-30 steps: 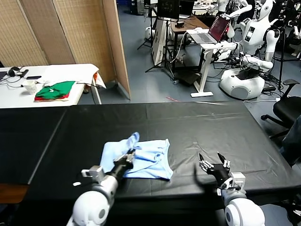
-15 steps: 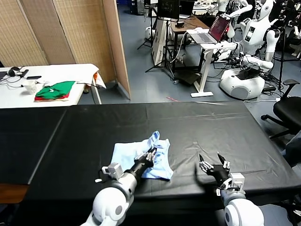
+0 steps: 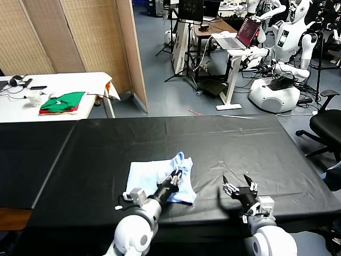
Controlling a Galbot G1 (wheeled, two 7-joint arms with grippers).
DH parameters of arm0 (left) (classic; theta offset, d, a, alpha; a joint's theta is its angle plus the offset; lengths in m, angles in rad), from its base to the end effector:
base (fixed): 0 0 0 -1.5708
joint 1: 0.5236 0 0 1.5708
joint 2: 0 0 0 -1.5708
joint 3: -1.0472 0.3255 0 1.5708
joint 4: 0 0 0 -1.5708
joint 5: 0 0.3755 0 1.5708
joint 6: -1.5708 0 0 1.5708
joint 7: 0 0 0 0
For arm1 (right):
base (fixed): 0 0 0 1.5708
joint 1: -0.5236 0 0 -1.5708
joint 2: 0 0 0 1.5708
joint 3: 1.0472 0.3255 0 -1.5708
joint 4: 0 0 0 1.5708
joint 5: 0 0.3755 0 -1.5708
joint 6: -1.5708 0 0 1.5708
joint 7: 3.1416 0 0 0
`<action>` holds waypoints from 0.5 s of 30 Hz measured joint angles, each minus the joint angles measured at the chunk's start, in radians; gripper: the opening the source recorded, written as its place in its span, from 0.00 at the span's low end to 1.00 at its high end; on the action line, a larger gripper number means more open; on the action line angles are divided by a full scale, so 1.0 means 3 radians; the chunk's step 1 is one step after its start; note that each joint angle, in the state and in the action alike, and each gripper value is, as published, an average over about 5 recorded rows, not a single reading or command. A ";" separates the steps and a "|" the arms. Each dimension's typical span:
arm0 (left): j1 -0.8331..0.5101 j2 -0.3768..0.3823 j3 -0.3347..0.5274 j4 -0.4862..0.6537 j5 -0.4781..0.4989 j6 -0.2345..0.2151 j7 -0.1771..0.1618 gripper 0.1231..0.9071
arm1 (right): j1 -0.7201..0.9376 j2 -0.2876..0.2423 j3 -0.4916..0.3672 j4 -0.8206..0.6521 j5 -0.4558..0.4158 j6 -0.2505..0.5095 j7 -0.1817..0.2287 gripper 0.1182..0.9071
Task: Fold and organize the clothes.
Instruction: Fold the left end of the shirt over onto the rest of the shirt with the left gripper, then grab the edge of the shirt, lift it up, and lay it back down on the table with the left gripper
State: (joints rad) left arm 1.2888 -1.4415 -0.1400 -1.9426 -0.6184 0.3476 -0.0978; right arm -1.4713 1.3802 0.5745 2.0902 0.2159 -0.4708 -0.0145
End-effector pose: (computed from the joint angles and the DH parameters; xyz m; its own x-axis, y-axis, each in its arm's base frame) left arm 0.2661 -0.1055 -0.2761 -0.8436 0.4798 0.2411 0.2975 0.7914 -0.5340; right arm 0.2418 -0.0426 -0.2556 -0.9277 -0.0711 0.3664 -0.0663 0.9975 0.0256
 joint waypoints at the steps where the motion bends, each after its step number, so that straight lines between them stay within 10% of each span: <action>1: 0.0013 -0.0020 0.0006 -0.0005 -0.0035 -0.0006 0.0003 0.49 | -0.0004 -0.0014 -0.0019 0.0009 0.0020 -0.0004 -0.0004 1.00; 8: 0.0127 -0.0106 -0.0051 -0.0129 -0.0229 -0.0068 0.0024 0.96 | 0.0053 -0.0138 -0.0203 0.0083 0.0221 -0.0066 -0.0016 1.00; 15: 0.0225 0.0190 -0.0392 -0.0291 0.0339 -0.0278 0.0060 1.00 | 0.0316 -0.0214 -0.0520 -0.0043 0.0130 -0.0039 -0.0032 1.00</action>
State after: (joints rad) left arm 1.3564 -1.3843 -0.2576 -2.0301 -0.5166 0.2642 -0.0799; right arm -1.3764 1.3161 0.4185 2.0774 0.2550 -0.4826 -0.0242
